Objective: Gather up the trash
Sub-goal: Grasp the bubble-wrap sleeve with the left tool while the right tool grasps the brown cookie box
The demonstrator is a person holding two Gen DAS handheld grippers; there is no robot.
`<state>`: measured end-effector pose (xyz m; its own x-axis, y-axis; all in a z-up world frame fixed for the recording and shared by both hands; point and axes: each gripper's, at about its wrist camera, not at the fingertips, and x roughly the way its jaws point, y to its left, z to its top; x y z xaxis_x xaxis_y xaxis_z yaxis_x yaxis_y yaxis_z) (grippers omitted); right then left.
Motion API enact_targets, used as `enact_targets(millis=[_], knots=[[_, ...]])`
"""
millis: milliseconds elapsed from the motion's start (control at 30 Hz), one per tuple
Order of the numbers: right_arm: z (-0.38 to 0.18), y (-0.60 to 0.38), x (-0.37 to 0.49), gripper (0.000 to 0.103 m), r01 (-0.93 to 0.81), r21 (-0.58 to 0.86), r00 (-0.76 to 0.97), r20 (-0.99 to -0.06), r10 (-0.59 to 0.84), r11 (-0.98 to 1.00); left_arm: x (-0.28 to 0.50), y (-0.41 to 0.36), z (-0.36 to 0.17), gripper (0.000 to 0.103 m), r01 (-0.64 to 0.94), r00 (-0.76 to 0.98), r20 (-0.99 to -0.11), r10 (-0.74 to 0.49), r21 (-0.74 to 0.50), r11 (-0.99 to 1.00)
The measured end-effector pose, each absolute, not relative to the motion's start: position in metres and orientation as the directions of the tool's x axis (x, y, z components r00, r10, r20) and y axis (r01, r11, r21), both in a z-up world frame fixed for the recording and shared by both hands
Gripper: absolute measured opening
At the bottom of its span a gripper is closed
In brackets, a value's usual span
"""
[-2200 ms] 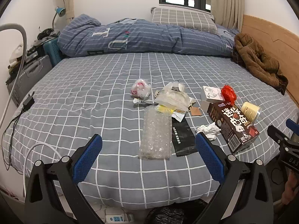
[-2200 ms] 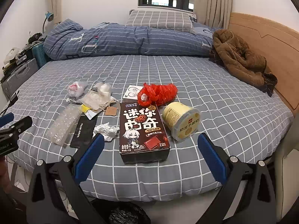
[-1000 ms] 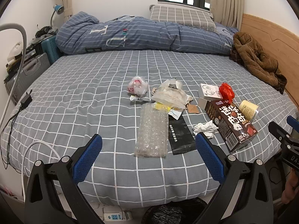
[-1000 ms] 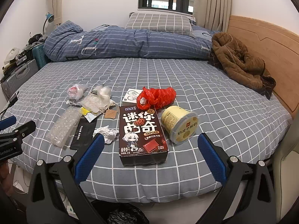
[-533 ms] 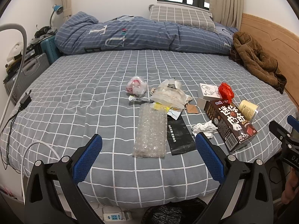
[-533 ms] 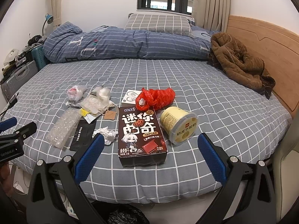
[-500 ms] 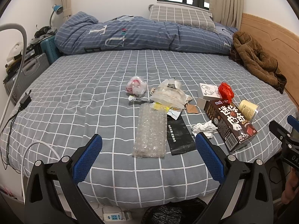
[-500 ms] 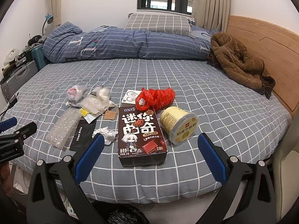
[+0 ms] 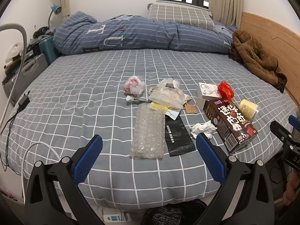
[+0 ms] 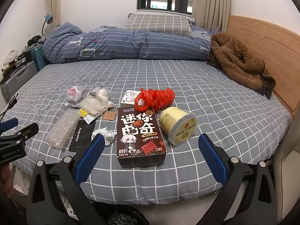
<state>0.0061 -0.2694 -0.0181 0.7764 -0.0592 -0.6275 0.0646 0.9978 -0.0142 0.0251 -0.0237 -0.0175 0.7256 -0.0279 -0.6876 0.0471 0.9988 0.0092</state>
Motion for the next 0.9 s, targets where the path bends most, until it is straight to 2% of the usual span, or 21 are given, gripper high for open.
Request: enact_targets(millis=[300, 900], knots=[[-0.029, -0.262, 0.010, 0.096, 0.044, -0.019, 0.770, -0.637, -0.046, 0.999, 0.036, -0.020, -0.029, 0.097, 0.045, 0.709, -0.705, -0.024, 0.011, 0.999], [-0.096, -0.253, 0.059, 0.096, 0.006, -0.034, 0.674, -0.738, -0.029, 0.999, 0.098, -0.009, -0.086, 0.095, 0.052, 0.606, -0.795, -0.031, 0.000, 0.999]])
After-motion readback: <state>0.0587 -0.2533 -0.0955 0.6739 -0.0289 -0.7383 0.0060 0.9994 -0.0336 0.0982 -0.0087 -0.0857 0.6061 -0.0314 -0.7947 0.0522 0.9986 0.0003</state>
